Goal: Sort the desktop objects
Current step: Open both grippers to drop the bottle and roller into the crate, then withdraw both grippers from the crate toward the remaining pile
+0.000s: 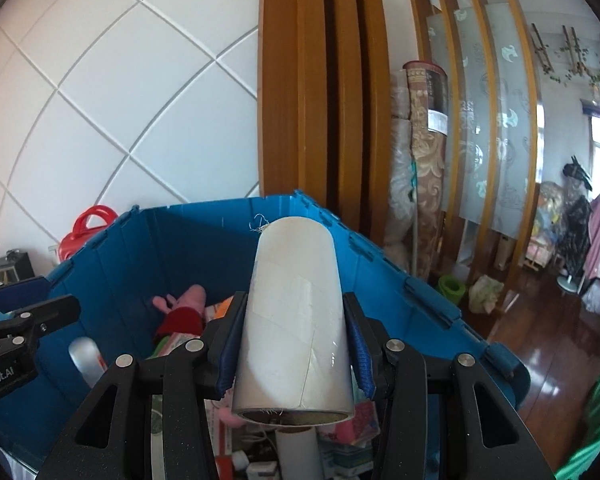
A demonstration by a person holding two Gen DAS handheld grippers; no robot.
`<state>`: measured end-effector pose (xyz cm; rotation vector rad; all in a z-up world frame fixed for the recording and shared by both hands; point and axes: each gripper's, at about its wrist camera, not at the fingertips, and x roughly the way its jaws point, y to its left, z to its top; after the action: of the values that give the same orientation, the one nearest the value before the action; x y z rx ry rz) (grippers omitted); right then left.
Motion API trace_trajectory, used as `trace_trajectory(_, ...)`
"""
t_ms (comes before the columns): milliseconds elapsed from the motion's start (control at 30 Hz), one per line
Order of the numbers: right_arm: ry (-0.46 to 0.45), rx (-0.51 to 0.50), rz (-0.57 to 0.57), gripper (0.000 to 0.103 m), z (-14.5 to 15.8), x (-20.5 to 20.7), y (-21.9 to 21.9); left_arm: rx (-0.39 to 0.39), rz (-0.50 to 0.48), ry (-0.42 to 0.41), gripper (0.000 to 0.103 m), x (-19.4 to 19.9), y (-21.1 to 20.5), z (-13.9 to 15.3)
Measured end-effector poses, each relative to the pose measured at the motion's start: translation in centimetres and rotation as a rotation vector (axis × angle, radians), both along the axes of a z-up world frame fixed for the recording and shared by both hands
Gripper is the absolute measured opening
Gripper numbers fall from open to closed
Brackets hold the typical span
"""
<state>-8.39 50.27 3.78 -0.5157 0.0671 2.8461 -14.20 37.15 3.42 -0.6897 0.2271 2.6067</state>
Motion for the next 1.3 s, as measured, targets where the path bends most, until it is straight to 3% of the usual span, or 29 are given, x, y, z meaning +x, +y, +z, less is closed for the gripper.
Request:
trace_trajectory(33, 0.006, 0.004, -0.008, 0.05, 0.1, 0.1, 0.1, -0.001, 0.002, 0.011, 0.068, 0.2, -0.1, 0.1)
trace_trajectory(67, 0.014, 0.008, -0.018, 0.064, 0.3, 0.3, 0.2, -0.004, 0.005, 0.021, 0.072, 0.4, -0.1, 0.1)
trace_trajectory(100, 0.024, 0.01, -0.022, 0.085, 0.6, 0.5, 0.2, -0.005, 0.007, 0.032, 0.078, 0.6, -0.2, 0.2)
trace_trajectory(167, 0.045, 0.016, -0.028, 0.103, 1.0, 1.1, 0.0, 0.002, 0.006, 0.046, 0.079, 1.0, -0.6, 0.4)
trace_trajectory(467, 0.157, 0.049, 0.026, 0.103, 3.5, 4.3, -2.6, 0.082, 0.1, 0.1, 0.082, 2.2, -5.4, 1.8)
trace_trajectory(833, 0.299, 0.049, 0.235, 0.103, 5.8, 5.7, -11.7, 0.153, 0.309, 0.112, 0.082, 2.5, -18.3, 1.6)
trace_trajectory(1033, 0.286, 0.024, 0.371, 0.103, 6.2, 4.7, -19.4, 0.156, 0.426, 0.064, 0.082, 1.7, -27.8, 0.0)
trace_trajectory(1167, 0.277, 0.036, 0.433, 0.103, 6.4, 3.9, -25.2, 0.113, 0.513, 0.026, 0.082, 1.0, -34.3, -1.8)
trace_trajectory(1300, 0.205, 0.054, 0.449, 0.103, 5.2, 2.1, -31.0, 0.058, 0.589, -0.034, 0.082, 0.2, -40.7, -4.4)
